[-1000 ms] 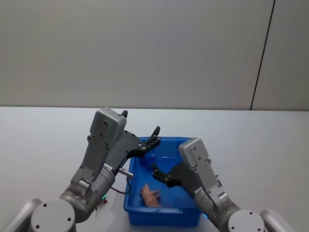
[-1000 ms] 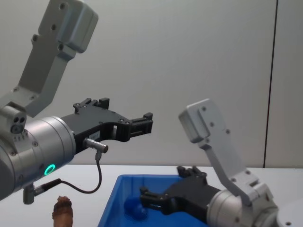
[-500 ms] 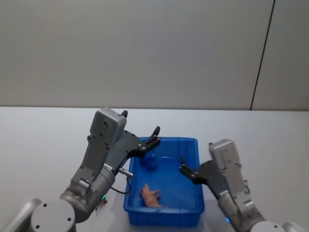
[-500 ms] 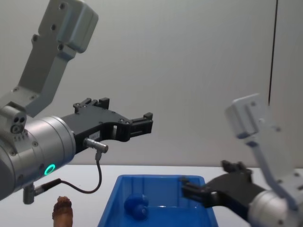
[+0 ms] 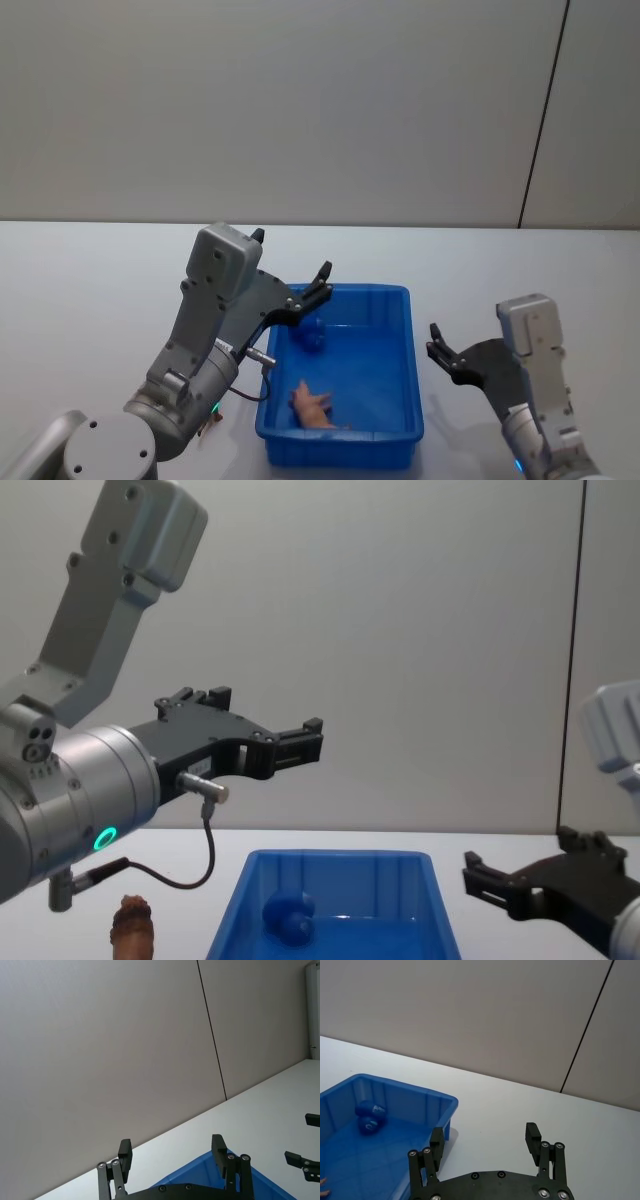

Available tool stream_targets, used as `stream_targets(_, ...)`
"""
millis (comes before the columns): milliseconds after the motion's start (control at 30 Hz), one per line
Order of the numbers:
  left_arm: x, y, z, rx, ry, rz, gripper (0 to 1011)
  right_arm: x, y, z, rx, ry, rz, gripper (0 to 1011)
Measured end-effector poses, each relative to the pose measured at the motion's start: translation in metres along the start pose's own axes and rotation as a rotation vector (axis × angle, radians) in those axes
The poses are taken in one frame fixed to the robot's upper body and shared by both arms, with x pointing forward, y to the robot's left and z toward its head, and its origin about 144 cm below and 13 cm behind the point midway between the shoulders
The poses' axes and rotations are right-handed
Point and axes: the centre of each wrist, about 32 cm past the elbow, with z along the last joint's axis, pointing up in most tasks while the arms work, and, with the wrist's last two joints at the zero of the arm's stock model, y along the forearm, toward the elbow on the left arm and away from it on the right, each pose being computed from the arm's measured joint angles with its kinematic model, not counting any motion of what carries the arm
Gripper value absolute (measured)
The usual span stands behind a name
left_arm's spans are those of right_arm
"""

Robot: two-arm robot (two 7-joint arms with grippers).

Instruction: Pick up the two dolls from the table and place them into the box.

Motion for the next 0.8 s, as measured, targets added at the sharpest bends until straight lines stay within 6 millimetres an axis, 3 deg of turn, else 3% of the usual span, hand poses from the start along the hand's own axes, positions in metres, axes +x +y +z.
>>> stream_targets(800, 0.005, 0.013, -0.007, 0.098, 0.118, 0.114, 1001, 0.01, -0.01, -0.002, -0.016, 0.019, -0.053, 1001)
